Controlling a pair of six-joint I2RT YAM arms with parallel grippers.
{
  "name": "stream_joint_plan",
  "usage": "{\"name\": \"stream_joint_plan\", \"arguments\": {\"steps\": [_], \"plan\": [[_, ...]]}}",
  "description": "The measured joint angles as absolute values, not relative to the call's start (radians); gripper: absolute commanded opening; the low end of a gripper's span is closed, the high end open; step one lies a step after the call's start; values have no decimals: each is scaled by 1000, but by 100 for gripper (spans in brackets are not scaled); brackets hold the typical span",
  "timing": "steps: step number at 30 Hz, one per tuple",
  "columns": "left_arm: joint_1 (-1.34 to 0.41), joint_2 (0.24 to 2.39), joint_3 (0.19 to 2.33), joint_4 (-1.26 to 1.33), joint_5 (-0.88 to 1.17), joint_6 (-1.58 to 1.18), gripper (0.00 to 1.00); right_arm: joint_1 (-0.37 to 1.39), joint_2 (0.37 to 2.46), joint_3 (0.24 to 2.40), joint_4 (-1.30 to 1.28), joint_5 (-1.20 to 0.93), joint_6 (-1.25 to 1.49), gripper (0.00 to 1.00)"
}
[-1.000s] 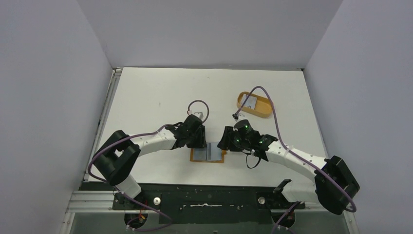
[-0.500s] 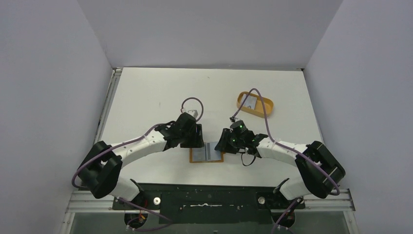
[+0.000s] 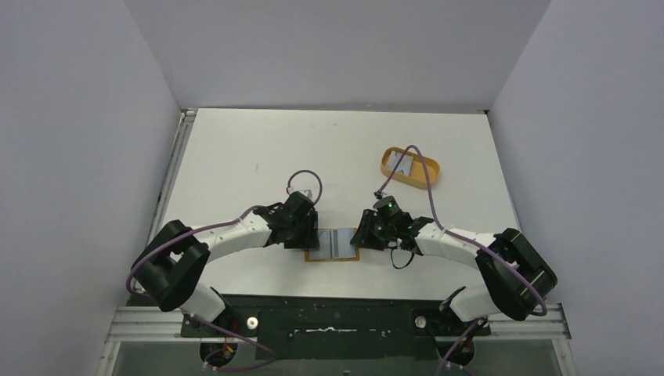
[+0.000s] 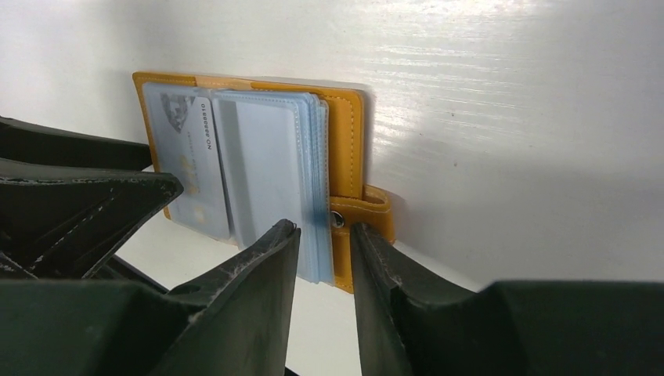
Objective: Put the credit cards into the card holder
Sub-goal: Turn over the card slot in the card holder.
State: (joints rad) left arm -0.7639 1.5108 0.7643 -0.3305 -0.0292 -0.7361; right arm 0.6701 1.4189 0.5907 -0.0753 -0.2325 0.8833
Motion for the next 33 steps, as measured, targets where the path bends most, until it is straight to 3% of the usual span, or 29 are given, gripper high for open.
{"name": "stream_joint_plan", "arguments": {"steps": [8,18,28,33], "plan": [[-764,1521,764,-299,-29,-747,46,667,1418,585,-83,-237,884,19],[-762,1535,763,-265,-25,-752,44,649,1437,561,-25,-299,913,27],[-755,1551,757,-201,-18,-766,42,629,1454,506,118,-365,971,15],[-751,1560,757,-180,-16,-770,42,627,1452,501,154,-376,985,15]]}}
